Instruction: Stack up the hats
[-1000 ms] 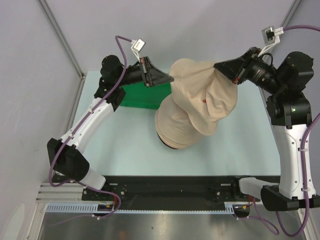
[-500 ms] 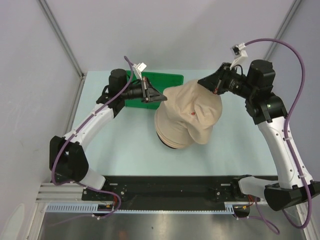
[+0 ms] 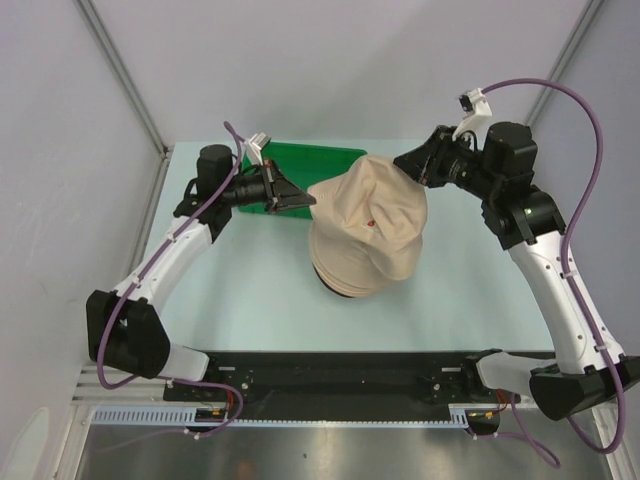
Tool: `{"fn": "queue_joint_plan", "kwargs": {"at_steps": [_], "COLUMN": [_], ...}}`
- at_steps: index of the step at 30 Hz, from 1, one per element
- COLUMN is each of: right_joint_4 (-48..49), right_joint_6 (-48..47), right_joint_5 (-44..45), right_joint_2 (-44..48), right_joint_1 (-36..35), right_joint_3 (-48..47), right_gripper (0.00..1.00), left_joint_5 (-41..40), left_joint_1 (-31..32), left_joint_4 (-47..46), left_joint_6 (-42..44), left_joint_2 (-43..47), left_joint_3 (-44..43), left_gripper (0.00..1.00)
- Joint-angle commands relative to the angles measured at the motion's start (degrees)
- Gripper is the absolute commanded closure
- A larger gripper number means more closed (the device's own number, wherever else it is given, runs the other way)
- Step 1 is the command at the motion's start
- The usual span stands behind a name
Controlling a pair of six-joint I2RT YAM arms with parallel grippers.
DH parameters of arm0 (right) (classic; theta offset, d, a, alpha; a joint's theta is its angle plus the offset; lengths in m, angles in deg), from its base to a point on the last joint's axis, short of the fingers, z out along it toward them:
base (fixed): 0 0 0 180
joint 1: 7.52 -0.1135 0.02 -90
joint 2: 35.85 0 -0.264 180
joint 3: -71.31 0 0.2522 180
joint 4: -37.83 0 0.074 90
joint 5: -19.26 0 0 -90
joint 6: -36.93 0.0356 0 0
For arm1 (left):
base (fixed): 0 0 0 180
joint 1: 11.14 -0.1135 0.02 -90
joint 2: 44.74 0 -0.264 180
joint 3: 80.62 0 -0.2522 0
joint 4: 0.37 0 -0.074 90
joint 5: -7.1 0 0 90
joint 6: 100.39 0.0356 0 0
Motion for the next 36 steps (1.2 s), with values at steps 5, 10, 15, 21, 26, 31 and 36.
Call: {"fn": "queue_joint_plan", "kwargs": {"at_steps": [5,10,15,21,26,31,36], "right_joint_4": [8.9,13.3,14.3,20.4,23.4,25.8,29.7], "right_joint_6": [13.3,19.6,22.8,29.0,31.2,31.6,31.0], "right_joint_5": [-7.3,-13.7,-15.9,-19.7,-20.8,-20.5,-21.5], "right_joint_2": [7.4,11.5,13.0,12.5,11.5,9.1,6.0], "right_joint_1": [13.6,22.2,22.5,21.8,19.1,15.9,13.5], "right_joint_3": [13.5,21.3,29.7,37.2,38.7,39.5,38.8], "right_gripper": [0.44,0.32,0.19,0.19,0.23,0.27,0.28], "left_joint_5": [4.2,2.9,0.9,0.4,0.3,0.0,-0.7], "left_joint_1": [-1.3,-3.4,-5.1,-5.3,-5.3,-5.3,-5.3], "left_joint_4": [-3.7,3.7,10.1,11.2,11.2,12.1,12.6], "left_joint_6": [-6.5,-0.1,5.0,5.7,5.9,6.6,6.9], "left_joint_2": [1.6,0.9,0.7,0.5,0.5,1.0,1.1], "left_joint_3": [-1.5,-2.0,-3.4,-3.5,-3.7,-3.6,-3.6], "left_gripper": [1.00,1.00,1.00,1.00,1.00,1.00,1.00]}}
